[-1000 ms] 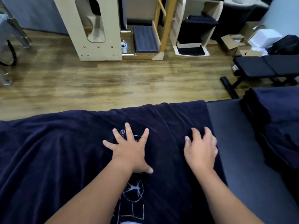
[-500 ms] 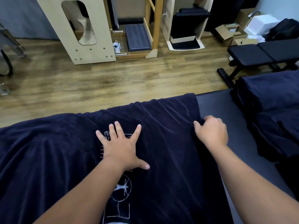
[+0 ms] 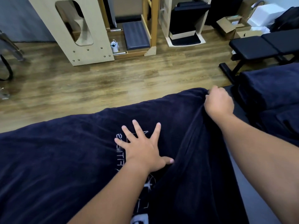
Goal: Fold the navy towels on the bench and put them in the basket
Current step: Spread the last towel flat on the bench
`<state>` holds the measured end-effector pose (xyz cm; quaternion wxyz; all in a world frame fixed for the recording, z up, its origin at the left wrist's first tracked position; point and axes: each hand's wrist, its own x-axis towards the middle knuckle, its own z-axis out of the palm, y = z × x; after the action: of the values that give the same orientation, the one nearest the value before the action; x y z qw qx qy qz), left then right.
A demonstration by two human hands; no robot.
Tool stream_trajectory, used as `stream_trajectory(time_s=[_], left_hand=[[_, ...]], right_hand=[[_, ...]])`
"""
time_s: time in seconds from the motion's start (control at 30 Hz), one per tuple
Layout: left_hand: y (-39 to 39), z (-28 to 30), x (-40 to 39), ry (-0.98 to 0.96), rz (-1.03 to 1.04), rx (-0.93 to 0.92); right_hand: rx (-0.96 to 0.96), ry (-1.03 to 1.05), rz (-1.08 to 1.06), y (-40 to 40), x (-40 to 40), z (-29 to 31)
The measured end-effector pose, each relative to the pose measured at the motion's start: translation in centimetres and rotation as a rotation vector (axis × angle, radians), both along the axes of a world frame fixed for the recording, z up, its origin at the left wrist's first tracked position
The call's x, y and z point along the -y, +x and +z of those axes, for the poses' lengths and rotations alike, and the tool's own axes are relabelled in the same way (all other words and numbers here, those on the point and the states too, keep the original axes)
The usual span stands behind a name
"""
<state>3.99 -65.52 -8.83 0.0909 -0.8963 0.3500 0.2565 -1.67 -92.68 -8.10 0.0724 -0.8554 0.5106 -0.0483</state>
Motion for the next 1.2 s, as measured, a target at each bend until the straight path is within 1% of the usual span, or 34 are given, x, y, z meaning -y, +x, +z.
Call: stream_trajectory(time_s=[0.07,0.13,0.23,0.33,0.43,0.6,0.7,0.73,0.8,0.9,0.97,1.07,1.13,1.2], left_hand=[[0.4,0.0,0.6,0.034,0.014,-0.027],[0.7,0.0,0.6,0.044,0.016,-0.028],[0.6,0.2,0.6,0.061,0.028,-0.035],[0.6,0.4,0.8,0.073,0.045,-0.032],[0.5,0.5,0.7,0.066,0.058,-0.03],[0.1,1.0,0.5,0.066,0.066,-0.026],[-1.4,1.4,0.3,0.081,0.061,0.017],[-2.5,1.7,0.2,0.081,0.018,0.045],[-5.3,2.2,-0.6,0.036,-0.144,0.064],[-10.5,2.8,-3.4,-0.062,-0.342,-0.009],[-13.9,2.9,-5.9,-0.02,-0.425,-0.044],[-18.2,2.4,-9.1,0.111,-0.501,-0.085],[-19.9,1.8,-10.0,0.118,-0.507,-0.087],[-20.5,1.6,-10.0,0.095,-0.483,-0.083]], right_hand=[[-0.004,-0.001,0.055,-0.9,-1.0,-1.3],[0.052,-0.034,0.056,-2.8,-3.1,-2.6],[0.155,-0.055,-0.022,-6.5,-6.8,-3.9],[0.198,-0.117,-0.057,-10.6,-11.2,-4.9],[0.231,-0.09,-0.098,-14.8,-15.4,-4.6],[0.154,0.028,-0.128,-23.8,-22.5,-4.3],[0.134,0.024,-0.234,-29.5,-22.9,-4.0],[0.137,0.01,-0.301,-31.1,-21.8,-3.8],[0.124,0.017,-0.38,-33.1,-19.2,-3.4],[0.104,0.056,-0.354,-33.8,-18.5,-3.0],[0.067,0.073,-0.373,-34.5,-20.4,-2.7],[0.008,0.015,-0.444,-36.2,-25.1,-2.7],[0.049,-0.008,-0.523,-37.3,-28.0,-3.1],[0.104,0.002,-0.544,-38.2,-29.0,-3.6]])
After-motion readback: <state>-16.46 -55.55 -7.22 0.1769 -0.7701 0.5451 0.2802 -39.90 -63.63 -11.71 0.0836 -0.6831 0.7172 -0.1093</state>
